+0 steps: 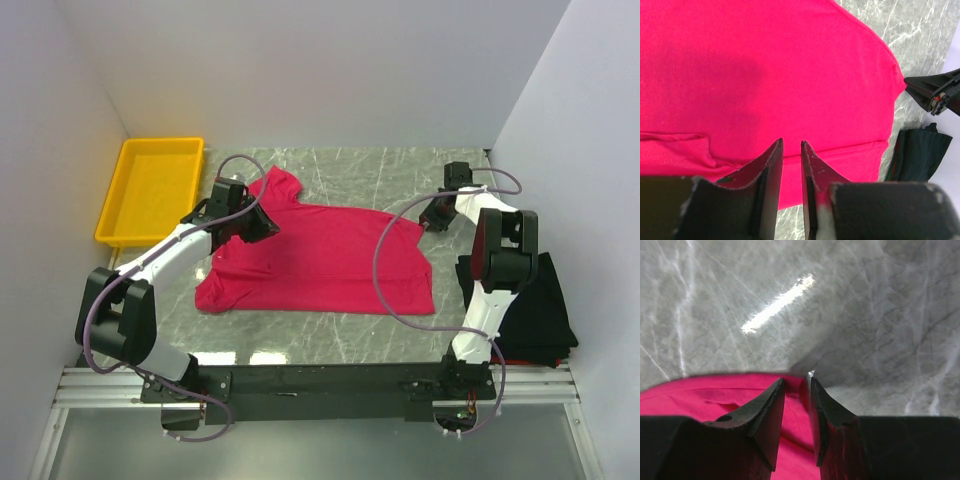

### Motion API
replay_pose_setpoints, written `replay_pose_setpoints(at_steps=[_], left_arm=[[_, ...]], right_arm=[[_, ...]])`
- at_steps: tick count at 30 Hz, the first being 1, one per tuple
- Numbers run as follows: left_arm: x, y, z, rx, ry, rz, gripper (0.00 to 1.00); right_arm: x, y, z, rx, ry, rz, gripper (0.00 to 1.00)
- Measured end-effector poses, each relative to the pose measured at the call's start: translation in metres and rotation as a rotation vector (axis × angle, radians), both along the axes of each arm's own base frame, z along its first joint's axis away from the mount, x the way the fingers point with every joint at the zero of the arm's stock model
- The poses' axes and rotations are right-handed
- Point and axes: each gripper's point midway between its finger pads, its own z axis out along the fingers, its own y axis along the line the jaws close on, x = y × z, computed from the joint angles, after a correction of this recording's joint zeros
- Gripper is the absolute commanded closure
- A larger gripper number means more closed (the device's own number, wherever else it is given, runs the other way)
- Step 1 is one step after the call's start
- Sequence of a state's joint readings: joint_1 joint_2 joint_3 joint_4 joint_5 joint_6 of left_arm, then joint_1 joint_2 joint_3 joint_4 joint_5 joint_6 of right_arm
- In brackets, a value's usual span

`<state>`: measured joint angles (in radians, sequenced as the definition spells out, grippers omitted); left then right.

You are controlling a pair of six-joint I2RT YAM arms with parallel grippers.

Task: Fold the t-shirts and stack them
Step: Fold the tshirt

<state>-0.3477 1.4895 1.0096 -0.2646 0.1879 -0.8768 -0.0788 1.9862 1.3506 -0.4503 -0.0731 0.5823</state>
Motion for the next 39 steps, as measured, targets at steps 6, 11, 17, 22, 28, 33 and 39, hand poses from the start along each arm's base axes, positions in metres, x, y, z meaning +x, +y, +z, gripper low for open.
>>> replay_pose_setpoints(at_steps=[6,11,17,22,28,33,39], left_arm=[[0.001,0.000,0.000,-0.003,-0.007,-0.001,0.73],[0.004,0.003,-0.001,0.009,-0.008,0.021,0.72],[0.047,0.011,-0.002,0.049,-0.018,0.130,0.70],[0.097,0.026,-0.010,0.097,-0.032,0.226,0.60],[0.157,0.047,-0.020,0.217,-0.081,0.278,0.54],[0.203,0.059,-0.042,0.361,-0.125,0.257,0.52],[0.241,0.075,-0.073,0.500,-0.146,0.189,0.45]], right_arm=[[0.002,0.006,0.002,-0.006,-0.005,0.013,0.85],[0.004,0.007,0.005,-0.005,-0.004,0.014,1.00],[0.043,0.000,0.042,-0.038,-0.086,0.014,1.00],[0.073,-0.005,0.075,-0.069,-0.171,0.035,1.00],[0.073,-0.006,0.064,-0.083,-0.141,0.056,1.00],[0.068,-0.005,0.048,-0.081,-0.104,0.070,1.00],[0.063,-0.003,0.040,-0.070,-0.084,0.078,1.00]])
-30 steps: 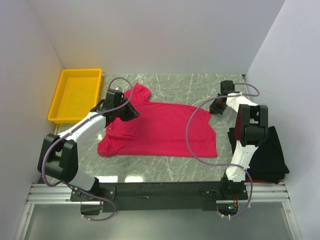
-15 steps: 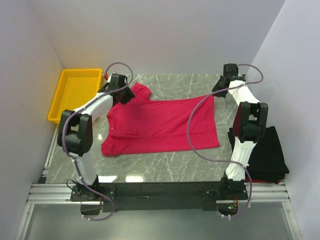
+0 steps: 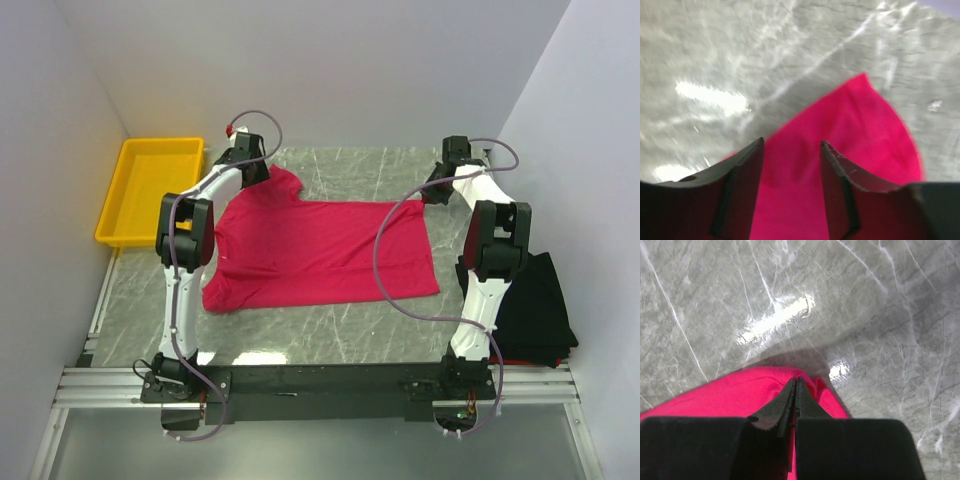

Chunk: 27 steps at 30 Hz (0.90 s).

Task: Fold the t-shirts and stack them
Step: Fold the tshirt

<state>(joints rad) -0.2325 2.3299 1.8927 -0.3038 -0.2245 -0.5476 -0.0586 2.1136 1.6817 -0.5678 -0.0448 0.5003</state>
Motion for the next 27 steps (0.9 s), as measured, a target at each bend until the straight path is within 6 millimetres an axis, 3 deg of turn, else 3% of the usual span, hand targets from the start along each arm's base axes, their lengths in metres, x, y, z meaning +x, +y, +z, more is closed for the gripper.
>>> replay_pose_setpoints(at_steps=[6,17,21,25,27], left_arm=[[0.017,0.010,-0.013,0.083,-0.002,-0.100,0.39],[0.044,-0.017,-0.008,0.046,-0.074,-0.267,0.42],[0.046,-0.022,-0.019,0.033,-0.067,-0.289,0.44],[0.049,-0.027,-0.021,0.017,-0.074,-0.307,0.54],[0.049,-0.029,-0.022,0.007,-0.075,-0.313,0.63]], right_arm=[[0.002,0.001,0.001,0.004,-0.009,0.004,1.00],[0.004,0.002,0.000,0.007,-0.021,0.006,1.00],[0.004,0.003,-0.001,0.015,-0.023,0.011,1.00],[0.003,0.005,-0.002,0.022,-0.019,0.015,1.00],[0.003,0.006,-0.002,0.022,-0.020,0.017,1.00]])
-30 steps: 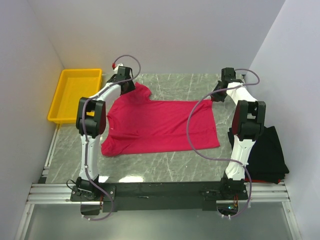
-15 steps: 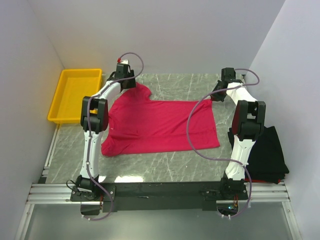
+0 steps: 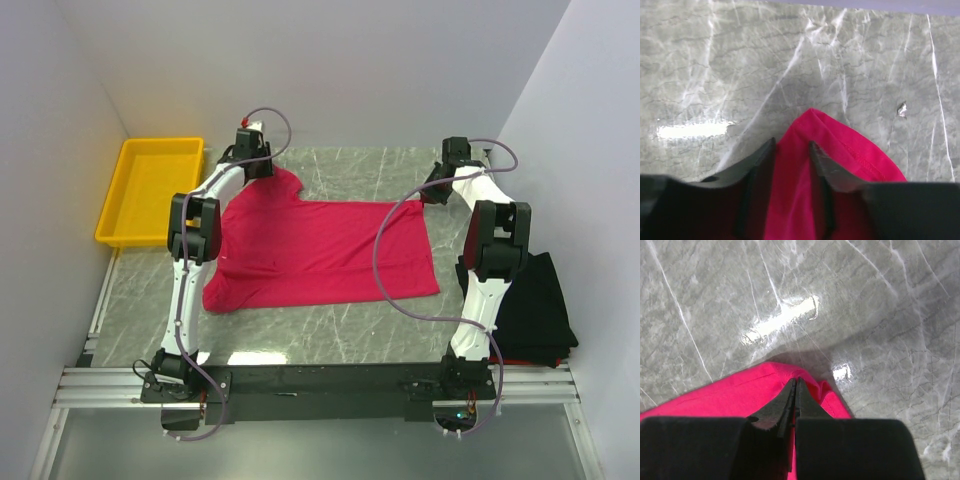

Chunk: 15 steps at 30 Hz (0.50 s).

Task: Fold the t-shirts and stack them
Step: Fold the tshirt

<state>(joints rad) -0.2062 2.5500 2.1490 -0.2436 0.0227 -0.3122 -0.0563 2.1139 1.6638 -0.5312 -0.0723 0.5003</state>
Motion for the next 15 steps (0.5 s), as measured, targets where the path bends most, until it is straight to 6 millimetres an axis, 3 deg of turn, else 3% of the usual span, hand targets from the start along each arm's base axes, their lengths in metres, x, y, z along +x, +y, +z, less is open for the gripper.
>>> replay_pose_setpoints(at_steps=[5,7,15], left_arm=[[-0.0008,-0.0028,-0.0005,-0.016,0.005,-0.006,0.96],[-0.0007,-0.0037,-0.0001,-0.022,0.004,-0.006,1.00],[0.0013,-0.0054,0.0037,-0.051,-0.026,-0.014,1.00]], right_arm=[[0.0000,0.0001,0.0000,0.001,0.000,0.000,1.00],[0.0000,-0.0001,0.0000,0.001,0.000,0.000,1.00],[0.0000,-0.0001,0.0000,0.001,0.000,0.000,1.00]])
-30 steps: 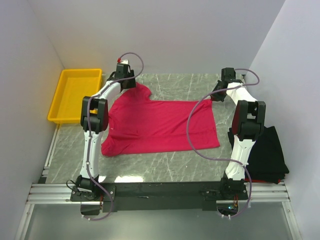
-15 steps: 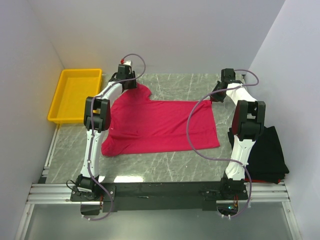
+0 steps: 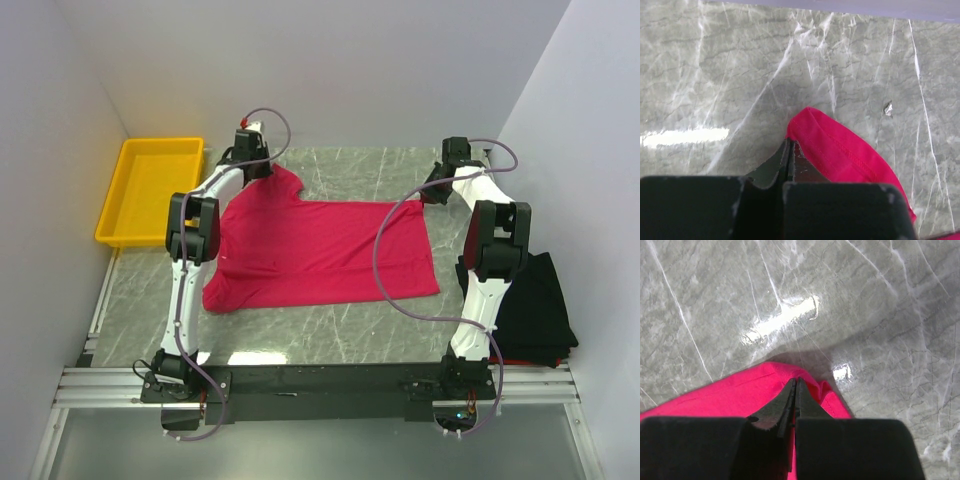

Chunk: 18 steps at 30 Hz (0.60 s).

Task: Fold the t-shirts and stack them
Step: Fold the tshirt

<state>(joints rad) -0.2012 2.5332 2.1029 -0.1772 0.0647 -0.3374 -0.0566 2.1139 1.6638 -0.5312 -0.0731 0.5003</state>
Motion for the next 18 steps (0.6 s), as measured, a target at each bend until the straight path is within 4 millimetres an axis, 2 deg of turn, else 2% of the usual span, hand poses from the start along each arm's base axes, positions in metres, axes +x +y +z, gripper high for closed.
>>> replay_pose_setpoints(at_steps=[3,5,13,16,18], left_arm=[[-0.006,0.004,0.006,-0.007,-0.004,0.008,1.00],[-0.007,0.007,0.019,-0.016,-0.020,0.015,1.00],[-0.009,0.017,0.111,-0.056,-0.187,0.037,1.00],[-0.013,0.019,0.132,-0.064,-0.224,0.039,1.00],[-0.016,0.021,0.138,-0.065,-0.236,0.044,1.00]], right_arm=[[0.001,0.000,0.000,-0.001,-0.003,0.000,1.00],[0.002,-0.001,0.001,-0.004,-0.008,-0.002,1.00],[0.004,-0.004,0.001,-0.020,-0.014,-0.008,1.00],[0.004,-0.006,0.001,-0.033,-0.015,-0.009,1.00],[0.004,-0.007,0.001,-0.040,-0.017,-0.008,1.00]])
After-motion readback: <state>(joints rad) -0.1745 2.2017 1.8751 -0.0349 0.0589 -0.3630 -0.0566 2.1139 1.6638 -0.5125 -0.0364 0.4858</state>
